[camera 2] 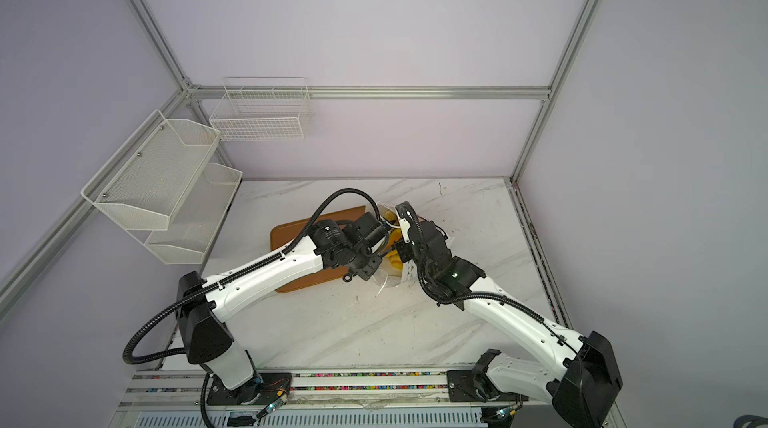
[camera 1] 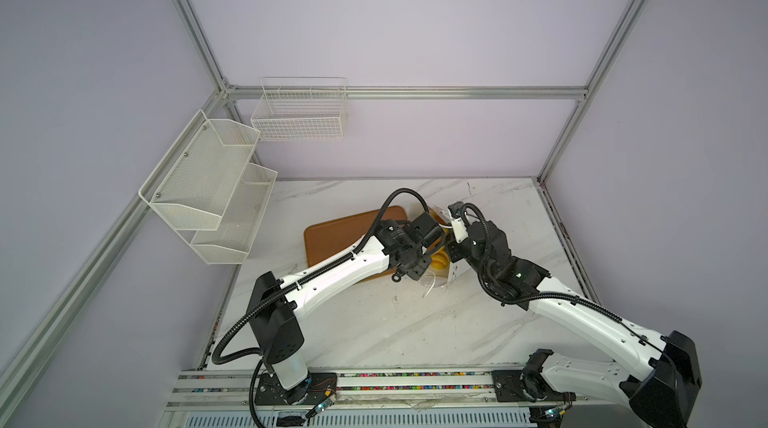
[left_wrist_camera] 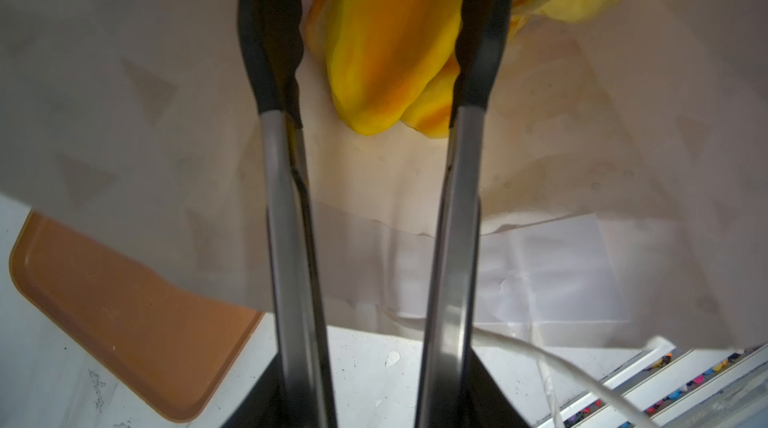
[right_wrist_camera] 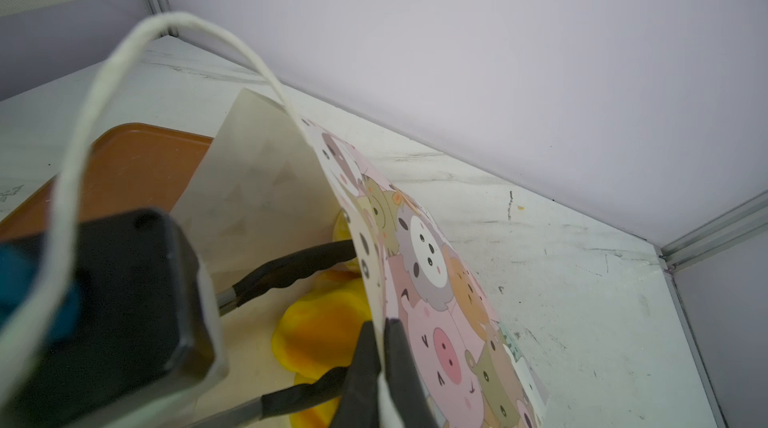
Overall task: Take the fake bread out of the paper bag
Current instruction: 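Insert the tongs into the bag mouth with the left gripper and pinch a bread, then pull the tongs with bread out of the bag toward the brown tray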
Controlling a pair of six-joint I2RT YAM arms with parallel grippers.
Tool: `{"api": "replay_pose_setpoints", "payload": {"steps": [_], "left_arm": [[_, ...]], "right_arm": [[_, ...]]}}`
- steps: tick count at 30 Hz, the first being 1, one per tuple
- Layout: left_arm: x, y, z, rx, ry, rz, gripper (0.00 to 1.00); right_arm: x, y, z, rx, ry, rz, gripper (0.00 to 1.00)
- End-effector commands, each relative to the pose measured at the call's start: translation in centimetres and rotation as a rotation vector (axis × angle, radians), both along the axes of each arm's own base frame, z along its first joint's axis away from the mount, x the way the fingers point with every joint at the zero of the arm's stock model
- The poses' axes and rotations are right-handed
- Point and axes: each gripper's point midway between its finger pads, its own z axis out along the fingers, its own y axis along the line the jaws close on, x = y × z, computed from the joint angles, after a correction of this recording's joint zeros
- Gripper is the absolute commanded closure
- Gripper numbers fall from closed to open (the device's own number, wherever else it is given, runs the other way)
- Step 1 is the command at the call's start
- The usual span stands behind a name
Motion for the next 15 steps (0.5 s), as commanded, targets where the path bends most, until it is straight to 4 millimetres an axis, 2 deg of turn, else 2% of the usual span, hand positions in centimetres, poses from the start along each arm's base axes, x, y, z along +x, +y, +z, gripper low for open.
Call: {"api": "replay_pose_setpoints", "payload": {"steps": [1, 4, 9, 15], "left_arm": [[1.8, -1.7, 5.1, -0.124, -0.108, -0.011, 0.61], [1.6, -1.3, 5.7, -0.129, -0.121, -0.007, 0.79], [0.6, 0.1, 7.2, -0.159, -0.141, 0.004, 0.97], [-1.4, 2.4, 9.2, -0.223, -0.162, 0.020, 1.00]], "right_arm": [[0.1, 0.3, 3.1, 0.075, -0.055, 0.004, 1.00], [0.1, 0.2, 3.2, 0.074, -0.058, -0.004, 1.00], [0.3, 0.0, 3.1, 0.072, -0.055, -0.022, 1.00], [1.0, -0.3, 3.0, 0.077, -0.046, -0.070, 1.00]]}}
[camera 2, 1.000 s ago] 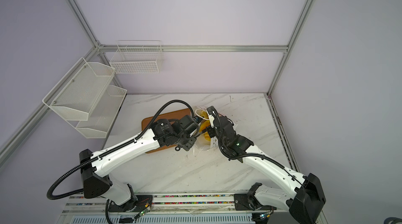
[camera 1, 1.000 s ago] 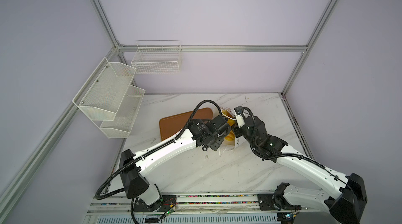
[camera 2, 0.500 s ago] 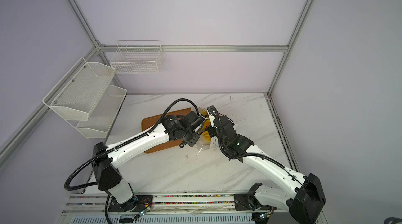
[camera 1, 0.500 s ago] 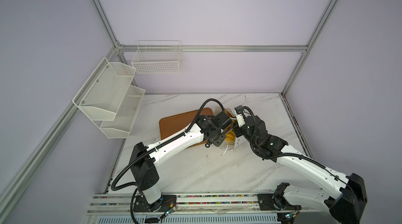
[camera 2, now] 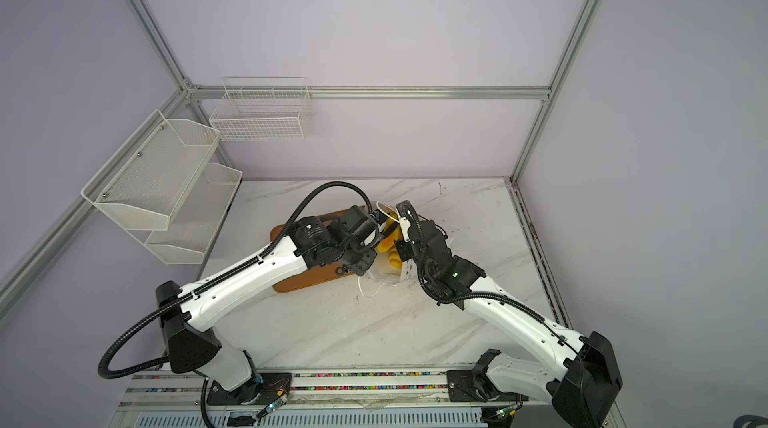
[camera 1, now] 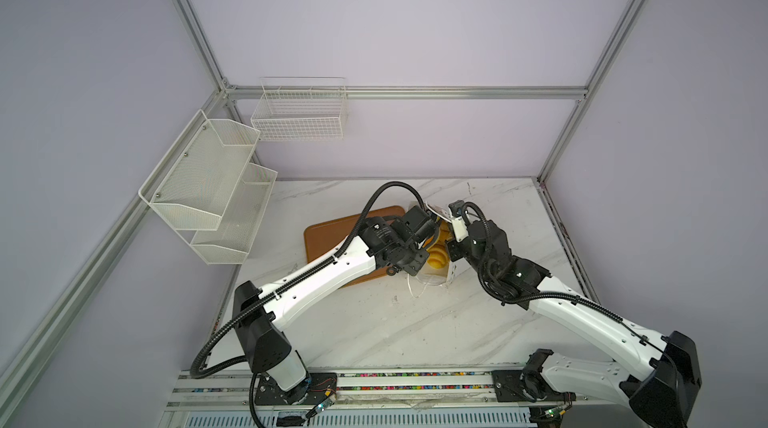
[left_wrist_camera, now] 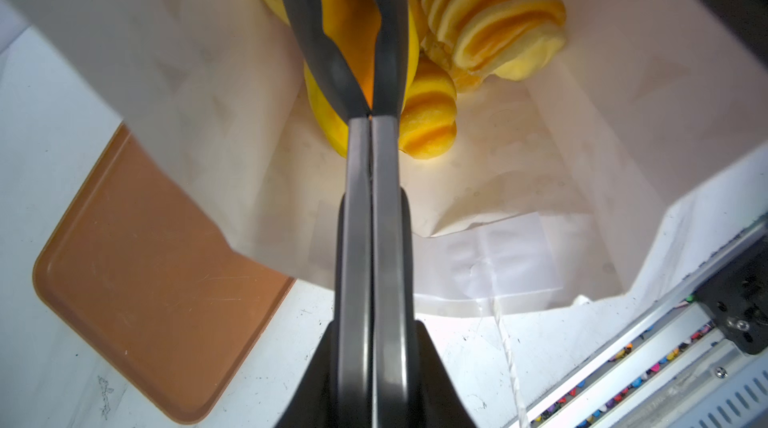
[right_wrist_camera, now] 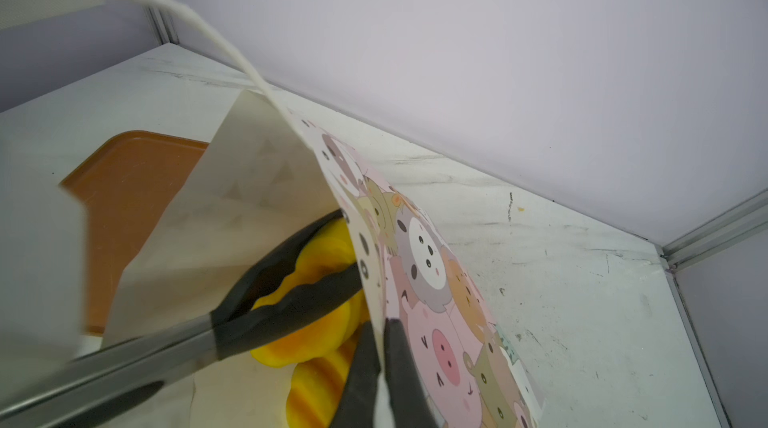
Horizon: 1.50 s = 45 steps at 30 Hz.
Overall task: Take the fake bread out of the paper bag
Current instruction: 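Pull the tongs with bread out of the bag toward the brown tray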
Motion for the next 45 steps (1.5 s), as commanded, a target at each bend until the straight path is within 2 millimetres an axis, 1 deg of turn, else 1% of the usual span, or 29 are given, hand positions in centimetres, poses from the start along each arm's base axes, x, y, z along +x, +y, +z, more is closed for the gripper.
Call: {"api": "replay_pose_setpoints", "payload": {"steps": [1, 2, 3, 6, 8, 12, 15, 16, 17, 19, 20, 22, 27, 29, 31, 34, 37, 40, 45], "left_arm": [[-0.7, 1.4, 4.1, -0.123, -0.086, 0.024, 1.00], [-1.0, 1.8, 4.2, -0.129, -0.089, 0.026, 1.00], [-1.6, 2.7, 5.0, -0.149, -0.104, 0.029, 1.00], [-2.6, 4.3, 5.2, -0.169, -0.123, 0.047, 1.00], [-3.2, 4.9, 5.7, -0.205, -0.138, 0.048, 1.00], [-3.7, 5.8, 7.7, -0.283, -0.198, 0.054, 1.00], [-3.3, 6.9, 9.5, -0.341, -0.268, 0.106, 1.00], [-3.0, 7.4, 9.8, -0.359, -0.281, 0.132, 1.00], [-2.6, 8.2, 10.1, -0.380, -0.292, 0.168, 1.00], [-1.7, 10.0, 9.9, -0.411, -0.290, 0.252, 1.00], [-1.1, 11.1, 9.4, -0.421, -0.278, 0.300, 1.00], [-0.3, 13.0, 7.6, -0.419, -0.230, 0.384, 1.00], [1.4, 17.6, 0.7, -0.341, -0.043, 0.590, 1.00], [1.7, 20.0, -2.3, -0.293, 0.049, 0.694, 1.00], [1.5, 22.8, -5.0, -0.214, 0.136, 0.806, 1.00], [1.3, 25.5, -7.4, -0.109, 0.186, 0.880, 1.00], [1.5, 26.9, -8.6, -0.059, 0.211, 0.916, 1.00], [2.0, 27.4, -9.6, -0.016, 0.236, 0.934, 1.00], [2.8, 27.8, -11.6, 0.051, 0.288, 0.954, 0.92]], "right_arm": [[1.0, -0.2, 2.2, 0.056, -0.036, -0.058, 1.00], [1.2, -0.4, 2.2, 0.056, -0.034, -0.076, 1.00], [1.4, -0.6, 2.2, 0.060, -0.031, -0.096, 1.00], [2.0, -1.1, 2.4, 0.081, -0.025, -0.128, 1.00], [2.3, -1.2, 2.2, 0.092, -0.014, -0.133, 1.00], [3.0, -0.8, 1.6, 0.097, 0.008, -0.124, 1.00], [3.3, -0.8, 1.3, 0.092, 0.014, -0.137, 1.00], [3.4, -0.9, 1.3, 0.089, 0.015, -0.142, 1.00], [3.4, -1.0, 1.2, 0.086, 0.016, -0.146, 1.00], [3.5, -1.2, 1.3, 0.086, 0.017, -0.149, 1.00], [3.6, -1.3, 1.3, 0.081, 0.018, -0.150, 1.00], [3.6, -1.4, 1.4, 0.078, 0.016, -0.146, 1.00], [3.4, -1.5, 1.6, 0.072, 0.016, -0.131, 1.00], [3.3, -1.5, 1.6, 0.071, 0.018, -0.129, 1.00], [3.3, -1.3, 1.6, 0.076, 0.022, -0.118, 1.00], [3.4, -1.1, 1.5, 0.077, 0.030, -0.107, 1.00], [3.5, -0.9, 1.4, 0.077, 0.031, -0.107, 1.00], [3.6, -0.7, 1.2, 0.088, 0.035, -0.099, 1.00], [3.6, -0.4, 0.5, 0.080, 0.051, -0.089, 1.00]]}}
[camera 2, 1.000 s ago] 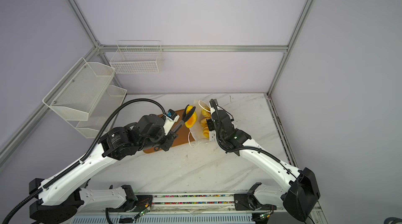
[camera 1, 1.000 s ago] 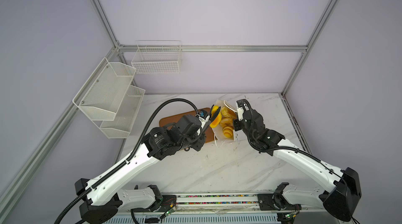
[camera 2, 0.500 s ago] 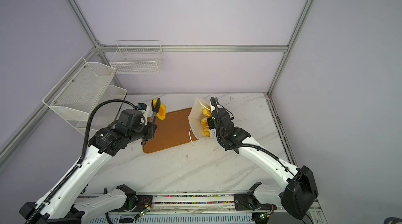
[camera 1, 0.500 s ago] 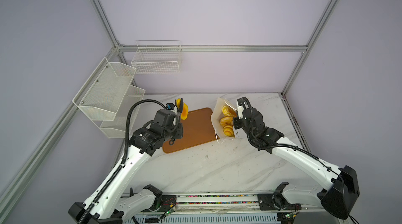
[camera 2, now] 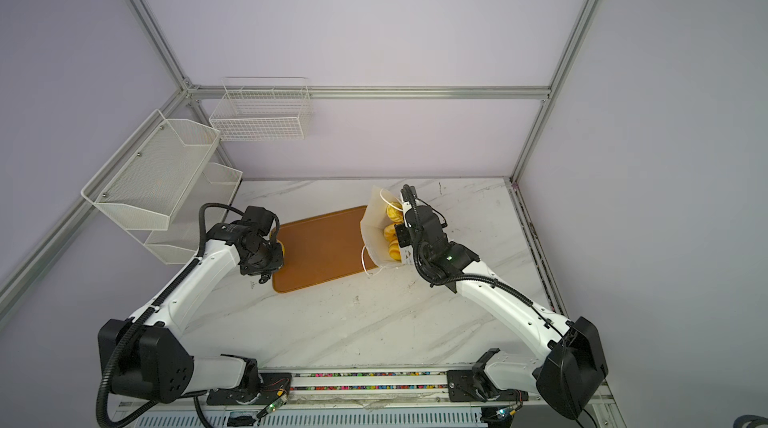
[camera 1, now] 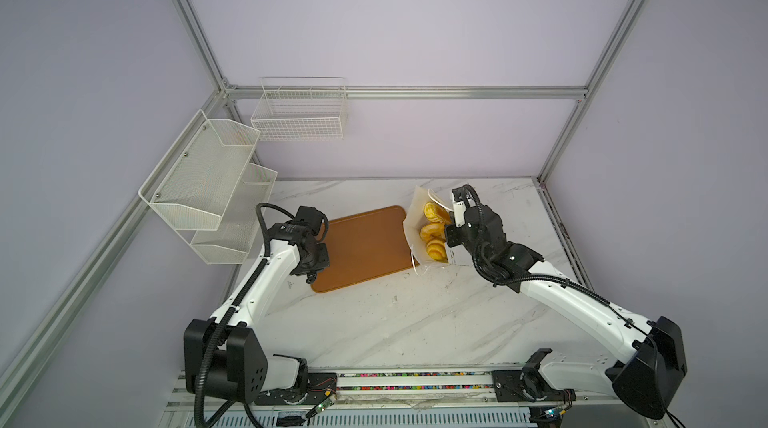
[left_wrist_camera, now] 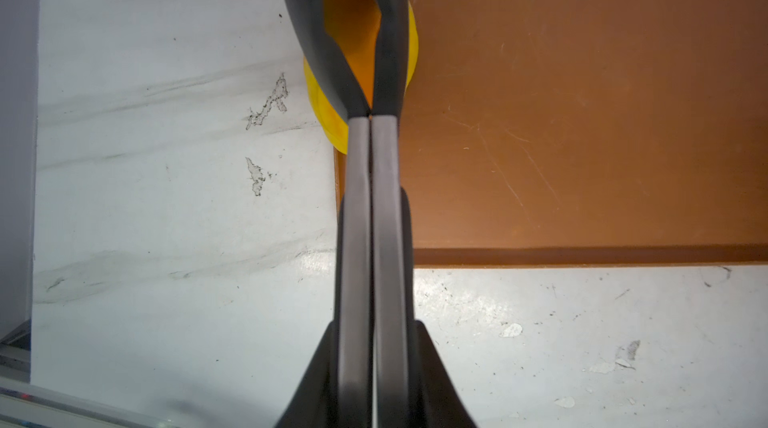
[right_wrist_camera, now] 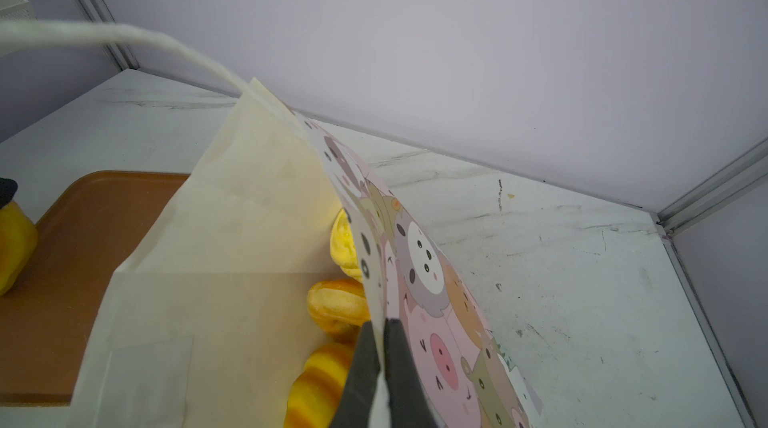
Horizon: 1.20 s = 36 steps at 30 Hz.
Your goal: Take the fake bread out of the paper bag
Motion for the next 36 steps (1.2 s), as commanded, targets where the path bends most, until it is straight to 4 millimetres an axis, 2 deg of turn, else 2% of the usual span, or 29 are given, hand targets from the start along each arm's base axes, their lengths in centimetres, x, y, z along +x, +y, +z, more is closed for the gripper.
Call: {"api": "replay_pose_setpoints", "payload": {"steps": [1, 4, 8, 11, 17, 21, 23, 27, 31, 36], "left_arm": [[1.1, 0.5, -0.9, 0.030, 0.019, 0.010, 0.89], [1.6, 0.2, -1.6, 0.016, 0.035, 0.008, 0.80], [2.0, -0.7, -1.8, -0.022, 0.041, -0.013, 0.75], [2.0, -1.1, -1.4, -0.044, 0.030, -0.028, 0.64], [1.8, -1.5, 0.0, -0.070, -0.011, -0.050, 0.53], [1.7, -1.9, 0.8, -0.093, -0.029, -0.063, 0.51], [1.5, -1.8, 2.3, -0.095, -0.072, -0.070, 0.51], [1.1, -1.2, 3.9, -0.072, -0.092, -0.065, 0.51], [-0.2, 0.0, 4.8, -0.075, -0.094, -0.019, 0.54], [-2.9, 1.3, 4.4, -0.161, -0.080, 0.071, 0.58]], "right_arm": [[0.4, 0.4, 0.4, 0.023, -0.003, 0.009, 1.00], [0.4, 0.4, 0.4, 0.022, -0.004, 0.010, 1.00], [0.3, 0.3, 0.5, 0.022, -0.005, 0.009, 1.00], [0.3, 0.3, 0.5, 0.022, -0.006, 0.008, 1.00], [0.4, 0.5, 0.4, 0.025, -0.004, 0.012, 1.00], [0.4, 0.5, 0.5, 0.026, -0.003, 0.014, 1.00], [0.3, 0.5, 0.6, 0.027, -0.003, 0.014, 1.00], [0.2, 0.5, 0.5, 0.032, 0.001, 0.016, 1.00], [0.1, 0.5, 0.5, 0.036, 0.004, 0.020, 1.00], [0.0, 0.5, 0.3, 0.037, 0.007, 0.025, 1.00]]}}
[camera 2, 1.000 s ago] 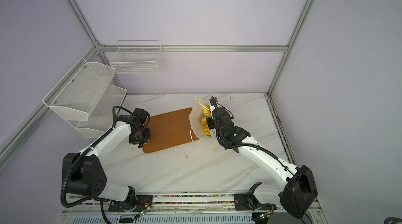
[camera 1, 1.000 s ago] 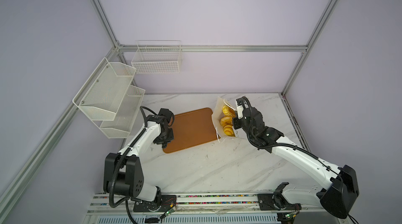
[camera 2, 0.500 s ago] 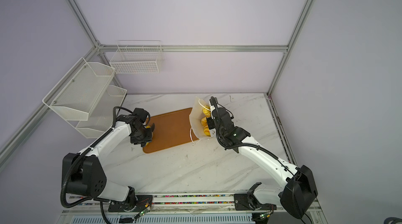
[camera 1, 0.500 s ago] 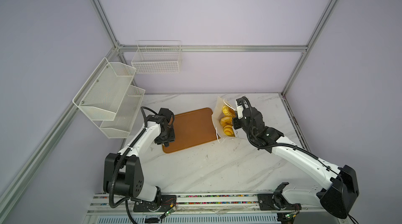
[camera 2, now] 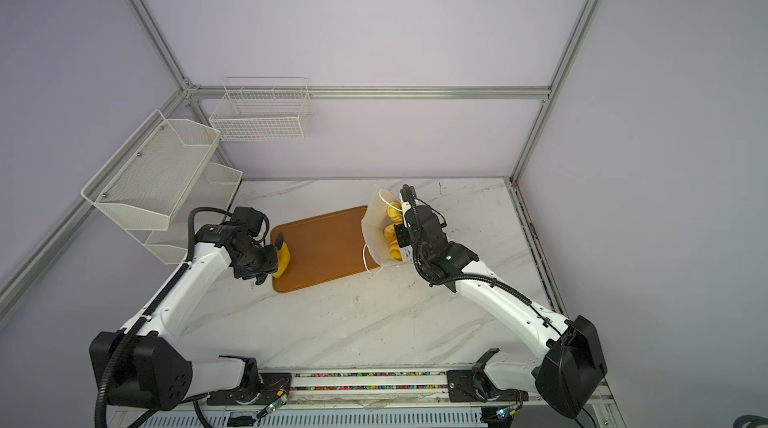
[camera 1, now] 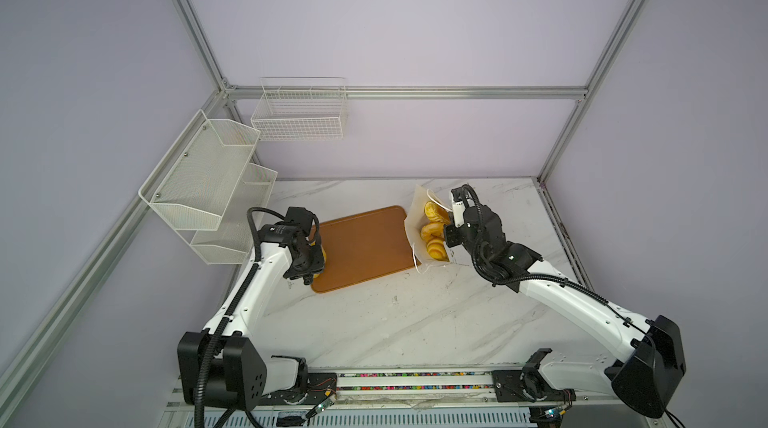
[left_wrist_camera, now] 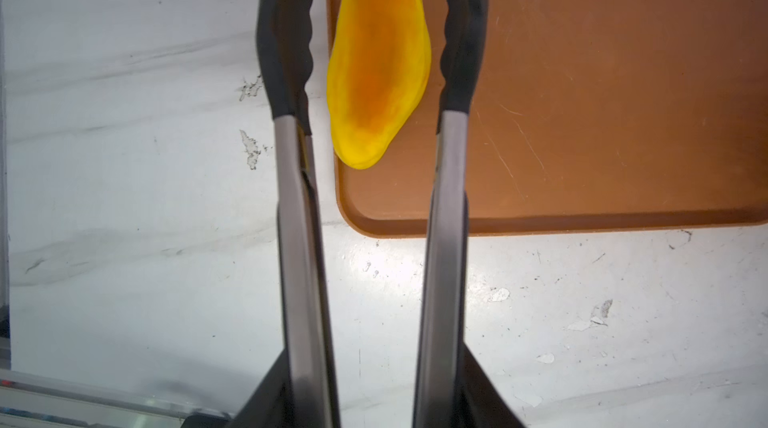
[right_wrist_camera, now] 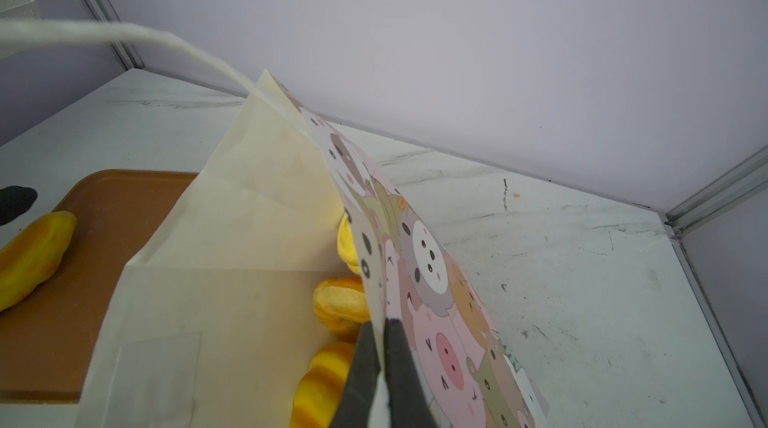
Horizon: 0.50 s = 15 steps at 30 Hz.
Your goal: Take the fake bread out of the paper bag
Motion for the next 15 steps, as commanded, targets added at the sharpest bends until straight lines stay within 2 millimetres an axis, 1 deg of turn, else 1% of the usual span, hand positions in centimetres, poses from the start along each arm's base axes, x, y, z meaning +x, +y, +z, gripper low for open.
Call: {"api": "replay_pose_setpoints", "payload": {"steps": [1, 4, 5, 7, 12, 15], "left_arm": [[-1.4, 0.6, 1.8, -0.059, -0.043, 0.052, 0.58], [-2.8, 1.6, 0.7, -0.073, -0.010, 0.102, 0.59], [-3.0, 1.6, 0.2, -0.093, -0.002, 0.109, 0.59], [-3.2, 1.3, -0.9, -0.151, 0.012, 0.110, 0.62], [-3.1, 0.2, -2.9, -0.237, 0.044, 0.089, 0.75], [-3.0, -0.4, -3.3, -0.274, 0.050, 0.077, 0.81]], "right_arm": [[0.0, 0.2, 0.5, 0.028, -0.001, 0.009, 1.00], [0.0, 0.2, 0.3, 0.025, -0.001, 0.013, 1.00], [0.0, 0.3, 0.2, 0.024, 0.001, 0.016, 1.00], [0.0, 0.4, 0.0, 0.023, 0.005, 0.021, 1.00], [-0.2, 0.3, 0.0, 0.023, 0.006, 0.021, 1.00], [-0.3, 0.1, 0.0, 0.023, 0.006, 0.019, 1.00]]}}
